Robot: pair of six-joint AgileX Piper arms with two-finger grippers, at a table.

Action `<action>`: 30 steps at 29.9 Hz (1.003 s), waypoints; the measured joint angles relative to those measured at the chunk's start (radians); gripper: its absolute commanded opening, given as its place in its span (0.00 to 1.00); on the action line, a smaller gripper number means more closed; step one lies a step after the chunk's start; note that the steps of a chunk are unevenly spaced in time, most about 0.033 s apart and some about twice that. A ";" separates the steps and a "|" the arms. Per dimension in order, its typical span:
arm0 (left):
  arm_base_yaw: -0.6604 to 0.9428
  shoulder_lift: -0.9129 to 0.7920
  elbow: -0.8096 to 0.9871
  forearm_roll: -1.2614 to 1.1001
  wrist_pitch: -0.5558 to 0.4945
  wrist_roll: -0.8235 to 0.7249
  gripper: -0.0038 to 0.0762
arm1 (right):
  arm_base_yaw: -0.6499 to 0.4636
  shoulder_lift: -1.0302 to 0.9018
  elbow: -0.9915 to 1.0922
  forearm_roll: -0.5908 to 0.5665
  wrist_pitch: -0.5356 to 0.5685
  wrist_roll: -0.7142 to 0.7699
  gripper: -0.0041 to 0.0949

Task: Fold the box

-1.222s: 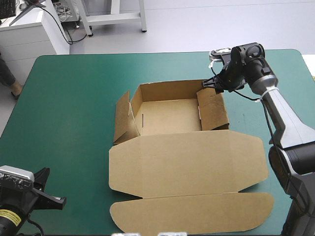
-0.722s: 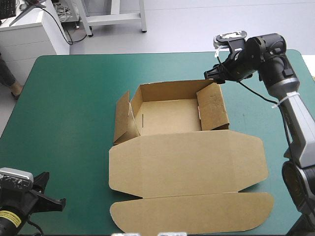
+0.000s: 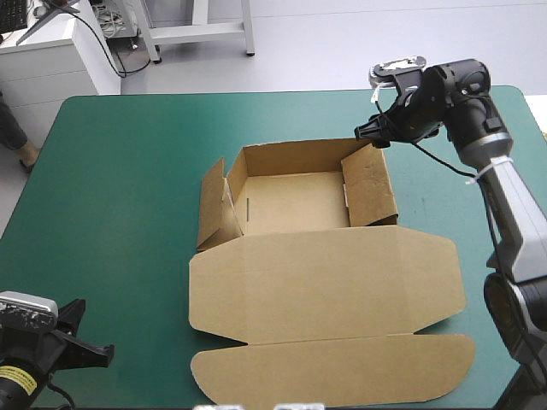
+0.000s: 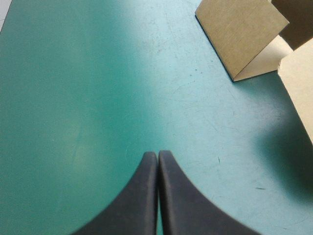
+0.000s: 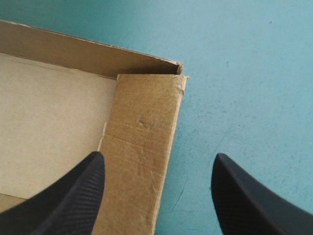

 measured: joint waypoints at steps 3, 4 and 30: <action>0.000 0.000 0.000 0.000 0.000 0.000 0.04 | 0.000 0.048 0.013 0.001 0.000 0.000 0.64; 0.000 0.000 0.000 0.000 0.000 0.000 0.04 | 0.000 0.060 0.022 0.001 -0.002 0.000 0.64; 0.000 0.000 0.000 -0.027 -0.001 -0.002 0.04 | 0.001 0.126 0.274 0.001 -0.028 0.064 0.02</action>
